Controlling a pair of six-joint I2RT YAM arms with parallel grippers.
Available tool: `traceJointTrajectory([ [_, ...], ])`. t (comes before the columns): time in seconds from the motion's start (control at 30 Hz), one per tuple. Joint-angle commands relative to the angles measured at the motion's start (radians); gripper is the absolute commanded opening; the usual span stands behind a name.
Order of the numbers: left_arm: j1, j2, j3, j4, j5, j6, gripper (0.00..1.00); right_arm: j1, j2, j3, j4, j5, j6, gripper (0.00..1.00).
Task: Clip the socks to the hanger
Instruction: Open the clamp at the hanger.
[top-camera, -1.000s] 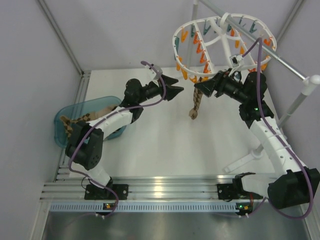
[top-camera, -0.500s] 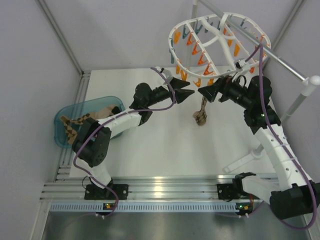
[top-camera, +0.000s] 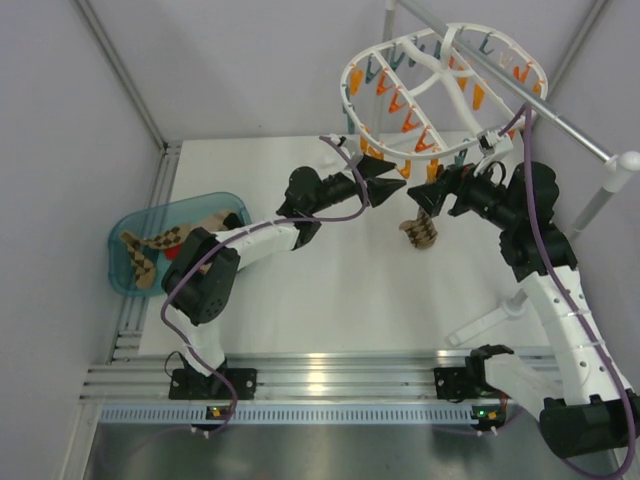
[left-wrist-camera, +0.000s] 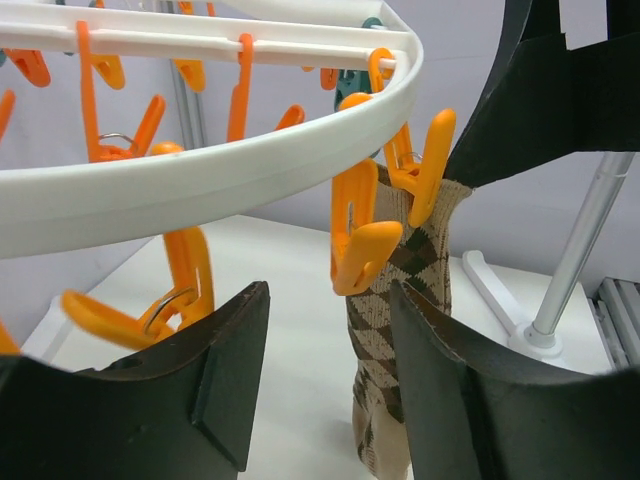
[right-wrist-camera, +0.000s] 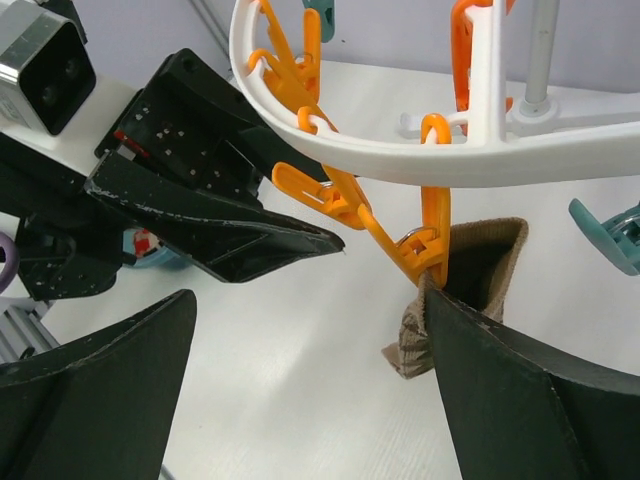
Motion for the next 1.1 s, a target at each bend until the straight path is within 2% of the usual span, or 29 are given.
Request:
traceJointTrajectory([
  [0.0, -0.029, 0.021, 0.049, 0.092, -0.022, 0.001, 0.57, -0.017, -0.037, 0.005, -0.031, -0.021, -0.039, 0.93],
  [0.17, -0.049, 0.053, 0.077, 0.104, -0.065, 0.004, 0.58, -0.034, -0.048, 0.019, -0.062, -0.037, -0.061, 0.92],
  [0.4, -0.054, 0.092, 0.113, 0.106, -0.121, -0.023, 0.55, -0.06, -0.064, 0.039, -0.088, -0.075, -0.069, 0.92],
  [0.5, -0.052, 0.102, 0.121, 0.11, -0.124, -0.032, 0.45, -0.068, -0.064, 0.044, -0.093, -0.086, -0.075, 0.92],
  [0.53, -0.054, 0.101, 0.117, 0.11, -0.124, -0.034, 0.37, -0.072, -0.063, 0.051, -0.091, -0.09, -0.076, 0.92],
  [0.67, -0.052, 0.061, 0.08, 0.101, -0.098, -0.025, 0.24, -0.071, -0.052, 0.071, -0.049, -0.107, -0.081, 0.91],
  [0.73, -0.054, 0.031, 0.06, 0.08, -0.076, -0.016, 0.21, -0.071, -0.038, 0.074, -0.021, -0.121, -0.084, 0.88],
  [0.87, -0.052, -0.022, 0.046, 0.0, -0.072, 0.01, 0.07, -0.069, -0.009, 0.074, 0.045, -0.133, -0.069, 0.81],
  [0.9, -0.052, -0.031, 0.043, -0.015, -0.072, 0.023, 0.02, -0.069, -0.008, 0.07, 0.082, -0.135, -0.053, 0.76],
  [0.97, -0.054, -0.057, 0.038, -0.075, -0.072, 0.046, 0.0, -0.069, -0.002, 0.06, 0.123, -0.141, -0.026, 0.71],
  [1.0, -0.052, -0.066, 0.038, -0.096, -0.07, 0.052, 0.0, -0.068, -0.002, 0.056, 0.137, -0.149, -0.02, 0.65],
  [1.07, -0.054, -0.094, 0.038, -0.164, -0.076, 0.073, 0.0, -0.058, 0.005, 0.05, 0.175, -0.161, -0.009, 0.61],
])
